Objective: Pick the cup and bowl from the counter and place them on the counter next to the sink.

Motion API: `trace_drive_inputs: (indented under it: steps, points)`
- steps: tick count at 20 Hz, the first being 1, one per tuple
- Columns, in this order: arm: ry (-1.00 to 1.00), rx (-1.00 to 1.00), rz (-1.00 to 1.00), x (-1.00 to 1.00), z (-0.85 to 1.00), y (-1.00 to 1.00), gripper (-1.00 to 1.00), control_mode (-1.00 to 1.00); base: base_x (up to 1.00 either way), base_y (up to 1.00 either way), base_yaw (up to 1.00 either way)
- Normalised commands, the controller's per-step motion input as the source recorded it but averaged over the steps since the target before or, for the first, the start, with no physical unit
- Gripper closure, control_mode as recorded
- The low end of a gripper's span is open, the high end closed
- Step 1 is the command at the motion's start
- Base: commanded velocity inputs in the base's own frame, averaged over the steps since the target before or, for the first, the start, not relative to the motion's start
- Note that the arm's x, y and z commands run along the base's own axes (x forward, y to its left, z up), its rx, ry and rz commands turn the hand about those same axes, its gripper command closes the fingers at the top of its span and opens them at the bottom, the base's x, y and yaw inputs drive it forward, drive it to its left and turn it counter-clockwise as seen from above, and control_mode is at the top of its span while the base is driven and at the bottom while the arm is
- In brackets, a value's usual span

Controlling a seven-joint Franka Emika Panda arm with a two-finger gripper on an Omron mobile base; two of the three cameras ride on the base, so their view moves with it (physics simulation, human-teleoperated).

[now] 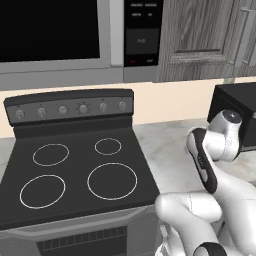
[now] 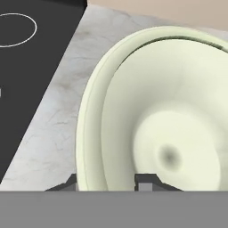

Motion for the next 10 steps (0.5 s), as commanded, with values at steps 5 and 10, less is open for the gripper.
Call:
trace_drive_inputs:
  steps: [5,10]
  points:
    - [0.04,-0.1,0.02,-0.14,0.21,0.46,1.0,-1.0,0.0,0.0,0.0]
    - [0.11,-0.11,0.0,-0.28,0.03,0.51,1.0,-1.0,0.0,0.0,0.0]
